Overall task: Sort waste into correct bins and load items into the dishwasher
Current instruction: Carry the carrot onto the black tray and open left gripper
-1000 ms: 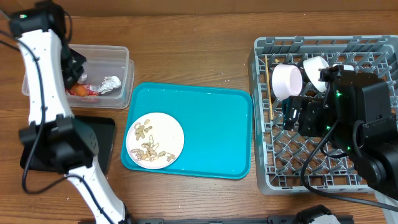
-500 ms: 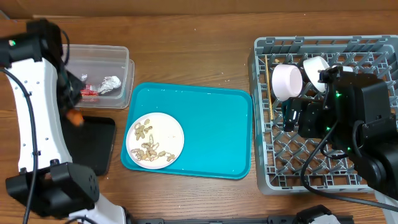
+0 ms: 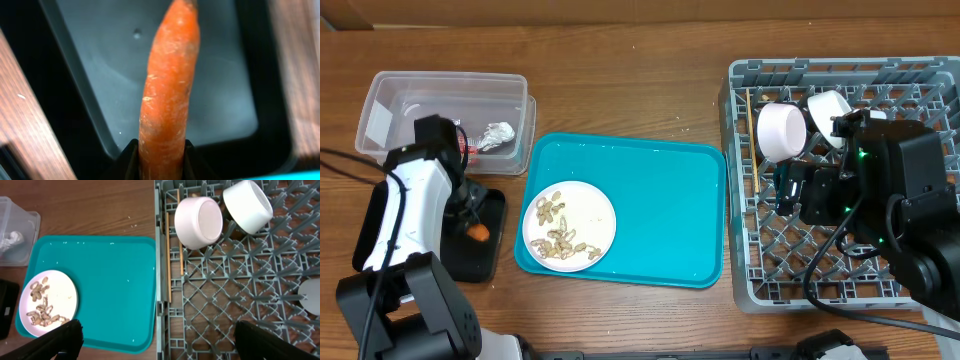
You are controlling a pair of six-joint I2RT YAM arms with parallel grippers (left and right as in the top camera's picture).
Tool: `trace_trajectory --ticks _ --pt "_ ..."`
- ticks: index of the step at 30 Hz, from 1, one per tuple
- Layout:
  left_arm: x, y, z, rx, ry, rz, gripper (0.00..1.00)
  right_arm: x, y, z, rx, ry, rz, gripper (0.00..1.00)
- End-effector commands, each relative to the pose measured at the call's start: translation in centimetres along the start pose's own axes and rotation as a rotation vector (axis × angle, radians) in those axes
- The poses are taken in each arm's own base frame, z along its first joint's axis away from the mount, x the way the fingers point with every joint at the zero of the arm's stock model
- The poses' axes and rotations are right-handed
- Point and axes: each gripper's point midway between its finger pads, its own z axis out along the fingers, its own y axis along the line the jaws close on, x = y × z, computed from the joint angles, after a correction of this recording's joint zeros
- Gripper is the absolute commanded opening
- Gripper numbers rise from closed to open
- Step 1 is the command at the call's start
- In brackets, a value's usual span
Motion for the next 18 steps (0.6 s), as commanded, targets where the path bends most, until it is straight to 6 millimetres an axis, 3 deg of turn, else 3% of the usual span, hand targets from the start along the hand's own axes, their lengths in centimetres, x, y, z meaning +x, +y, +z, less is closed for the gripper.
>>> trace_trajectory --ticks 1,3,5,8,11,13,18 --pt "-0.1 0.3 0.5 0.021 0.014 -0.069 0.32 0.0 0.0 -0.3 -0.002 -0.004 0.000 1.00" --pt "-0.4 0.2 0.5 0.028 0.008 -0.077 0.57 0.0 0.0 -0.3 -0.001 -0.002 -0.001 1.00" --pt "-0.4 0.2 0.5 0.029 0.011 -0.066 0.62 0.0 0.0 -0.3 -0.002 -0.005 0.000 1.00" --pt "-0.3 -0.2 0.2 0.051 0.025 0.001 0.61 -0.1 0.1 -0.3 -0.004 -0.010 0.000 1.00" --pt "-0.5 -0.8 -1.3 0.090 0.036 0.118 0.47 -0.4 0.1 -0.3 -0.007 -0.019 0.001 1.00" --pt "-0.8 -1.6 -3.4 0.136 0.042 0.197 0.40 -0.5 0.2 -0.3 -0.010 -0.025 0.001 1.00" --pt "0.2 -5.2 -10.5 0.316 -0.002 0.476 0.39 -1.7 0.7 -0.4 -0.033 -0.074 0.008 1.00"
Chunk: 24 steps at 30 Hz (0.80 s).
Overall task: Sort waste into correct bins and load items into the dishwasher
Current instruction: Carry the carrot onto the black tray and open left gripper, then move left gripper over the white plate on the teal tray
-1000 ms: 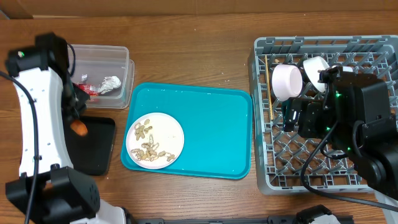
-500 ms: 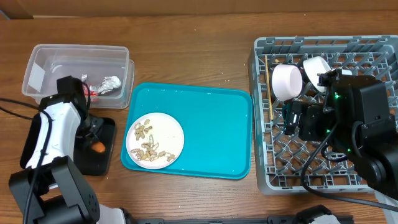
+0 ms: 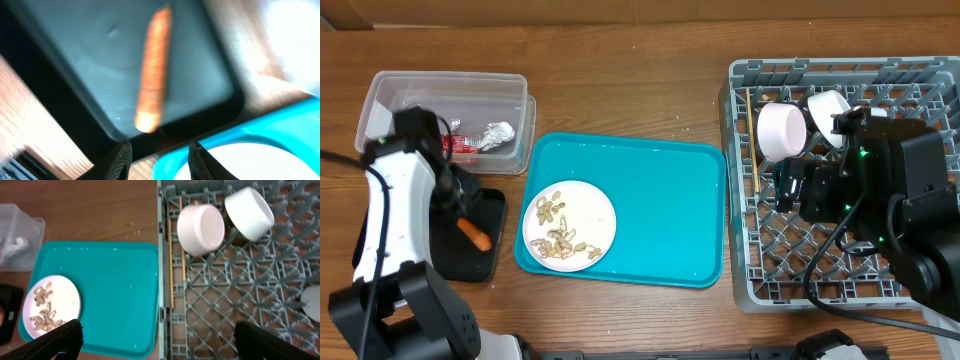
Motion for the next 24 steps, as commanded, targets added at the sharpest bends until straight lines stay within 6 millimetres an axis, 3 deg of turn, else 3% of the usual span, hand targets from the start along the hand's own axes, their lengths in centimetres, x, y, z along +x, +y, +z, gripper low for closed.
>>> trace_trajectory --ticks 1,3,7,10,14,17,19,24 --pt "0.7 -5.2 -5.7 0.189 -0.087 0.321 0.39 -1.0 0.6 -0.3 -0.032 -0.044 0.007 1.00" --pt "2.5 -7.6 -7.0 0.220 -0.120 0.501 0.40 -1.6 1.5 -0.3 -0.077 -0.060 0.007 1.00" --pt "8.3 -11.4 -7.3 0.240 -0.094 0.767 0.42 -1.8 2.4 0.1 -0.115 -0.050 0.028 1.00" --pt "13.1 -13.5 -6.7 0.235 -0.074 0.935 0.43 -1.7 2.4 0.5 -0.109 -0.035 0.032 1.00" --pt "17.9 -14.8 -4.4 0.152 -0.109 1.092 0.51 -1.8 2.4 0.8 -0.107 -0.028 0.032 1.00" --pt "20.1 -14.9 -2.4 0.104 -0.105 1.134 0.51 -1.8 2.4 0.8 -0.107 -0.028 0.032 1.00" --pt "21.5 -15.2 -1.1 0.093 -0.088 1.176 0.46 -1.8 2.4 0.8 -0.107 -0.028 0.032 1.00" --pt "23.3 -15.9 0.7 0.063 -0.072 1.262 0.47 -1.7 2.4 0.9 -0.105 -0.023 0.032 1.00"
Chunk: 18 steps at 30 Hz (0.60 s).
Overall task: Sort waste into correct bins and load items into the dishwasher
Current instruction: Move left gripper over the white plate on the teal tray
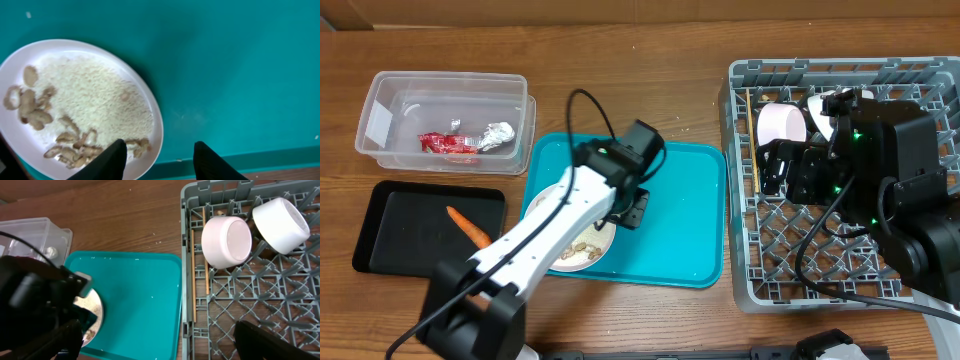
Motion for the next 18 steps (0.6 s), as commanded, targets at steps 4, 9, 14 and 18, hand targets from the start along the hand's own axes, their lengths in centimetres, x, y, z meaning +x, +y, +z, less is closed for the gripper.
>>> trace_trajectory --ticks 4,9,14,18 --pt "0.2 -0.3 2.1 -0.048 0.043 0.039 0.47 0.0 0.2 -0.2 -0.008 -0.001 0.003 1.00" --pt "0.6 -0.4 3.8 -0.063 0.092 0.047 0.45 0.2 0.1 -0.2 -0.003 0.010 0.003 1.00" --pt "0.8 -0.3 5.4 -0.083 0.130 0.051 0.38 0.2 0.1 -0.2 -0.003 0.010 0.003 1.00" --pt "0.8 -0.3 5.7 -0.088 0.136 0.048 0.33 0.3 0.1 -0.2 -0.003 0.012 0.003 1.00"
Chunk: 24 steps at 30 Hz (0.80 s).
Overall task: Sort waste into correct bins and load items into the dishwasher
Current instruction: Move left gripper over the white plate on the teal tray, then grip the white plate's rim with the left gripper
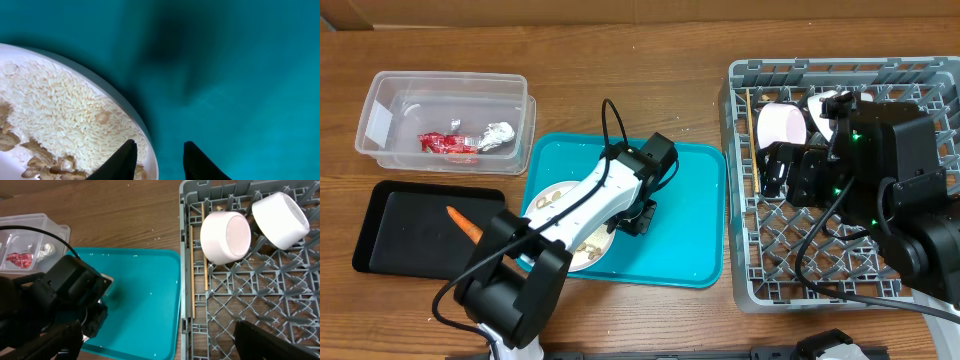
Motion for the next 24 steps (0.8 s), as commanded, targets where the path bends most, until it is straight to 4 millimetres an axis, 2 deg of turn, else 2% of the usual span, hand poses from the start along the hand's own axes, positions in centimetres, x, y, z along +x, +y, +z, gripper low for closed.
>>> trace_trajectory --ticks 1,14,16,24 --pt "0.0 0.2 0.5 -0.023 0.004 0.007 0.33 -0.1 0.2 -0.2 -0.009 -0.004 0.003 1.00" --pt "-0.2 0.8 0.5 -0.057 -0.005 0.007 0.32 0.2 0.1 -0.2 -0.004 0.008 0.003 1.00" --pt "-0.2 1.4 0.5 -0.091 -0.010 -0.020 0.32 0.2 0.1 -0.2 -0.004 0.008 0.003 1.00" --pt "1.1 2.2 1.8 -0.133 0.014 -0.078 0.31 0.3 0.0 -0.2 -0.001 0.014 0.003 1.00"
